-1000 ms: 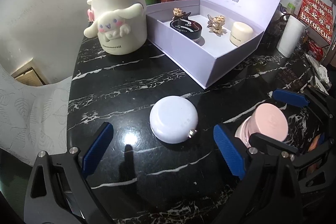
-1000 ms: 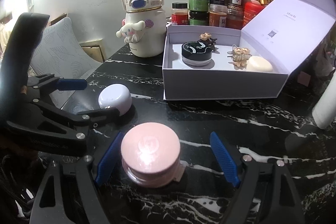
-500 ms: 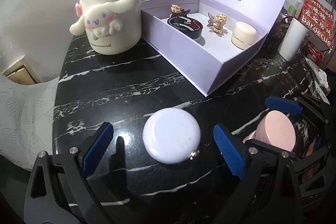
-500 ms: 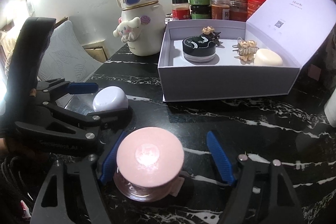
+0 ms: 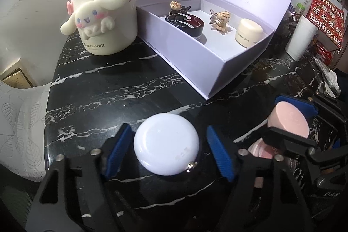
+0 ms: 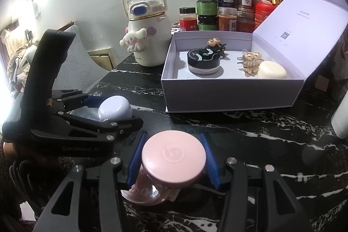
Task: Organize objects
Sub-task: 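Close the right tool on the pink jar while the left closes on the white compact, then lift the pink jar and white compact off the table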
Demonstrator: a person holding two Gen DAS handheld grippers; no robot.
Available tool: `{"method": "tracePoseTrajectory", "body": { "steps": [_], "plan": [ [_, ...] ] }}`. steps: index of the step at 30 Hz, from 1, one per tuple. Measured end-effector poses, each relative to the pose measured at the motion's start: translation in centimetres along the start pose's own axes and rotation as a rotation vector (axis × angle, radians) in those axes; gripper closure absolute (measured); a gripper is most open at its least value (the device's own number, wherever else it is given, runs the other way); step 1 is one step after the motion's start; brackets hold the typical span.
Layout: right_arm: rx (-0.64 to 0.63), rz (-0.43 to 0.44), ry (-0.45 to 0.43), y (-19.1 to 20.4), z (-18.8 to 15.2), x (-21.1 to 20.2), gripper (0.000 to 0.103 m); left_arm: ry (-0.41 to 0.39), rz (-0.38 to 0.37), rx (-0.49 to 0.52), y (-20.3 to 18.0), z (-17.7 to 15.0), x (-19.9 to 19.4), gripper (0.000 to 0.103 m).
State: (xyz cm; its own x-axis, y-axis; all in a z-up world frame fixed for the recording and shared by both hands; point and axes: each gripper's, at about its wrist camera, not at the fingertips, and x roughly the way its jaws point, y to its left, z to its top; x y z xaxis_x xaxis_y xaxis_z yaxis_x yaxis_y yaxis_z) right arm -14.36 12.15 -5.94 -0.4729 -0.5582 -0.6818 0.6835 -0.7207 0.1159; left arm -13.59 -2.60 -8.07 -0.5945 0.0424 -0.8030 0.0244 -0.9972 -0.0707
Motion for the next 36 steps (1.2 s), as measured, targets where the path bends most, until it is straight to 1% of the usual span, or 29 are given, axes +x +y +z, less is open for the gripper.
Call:
{"method": "tracePoseTrajectory", "body": {
  "steps": [1, 6, 15, 22, 28, 36],
  "plan": [
    [0.0, -0.003, -0.003, -0.1, 0.0, -0.1, 0.051, 0.0, 0.0, 0.0, -0.1, 0.0, -0.1, 0.044],
    [-0.002, -0.018, -0.015, -0.3, -0.1, -1.1, 0.051, -0.012, 0.003, 0.004, -0.2, -0.2, -0.8, 0.053],
    [0.001, -0.062, -0.038, -0.7, -1.0, -3.3, 0.051, -0.016, -0.015, 0.016, -1.1, -1.0, -2.2, 0.053],
    [0.032, -0.102, -0.023, -1.8, -2.6, -4.5, 0.051, -0.019, -0.012, 0.03, -2.1, -2.0, -3.4, 0.053],
    [0.042, -0.112, -0.007, -2.3, -3.7, -4.9, 0.051, -0.012, -0.008, 0.04, -3.0, -2.7, -4.1, 0.053],
    [0.051, -0.105, 0.005, -2.6, -4.6, -5.2, 0.051, -0.002, -0.01, 0.019, -3.4, -3.6, -4.9, 0.053]
  ]
}}
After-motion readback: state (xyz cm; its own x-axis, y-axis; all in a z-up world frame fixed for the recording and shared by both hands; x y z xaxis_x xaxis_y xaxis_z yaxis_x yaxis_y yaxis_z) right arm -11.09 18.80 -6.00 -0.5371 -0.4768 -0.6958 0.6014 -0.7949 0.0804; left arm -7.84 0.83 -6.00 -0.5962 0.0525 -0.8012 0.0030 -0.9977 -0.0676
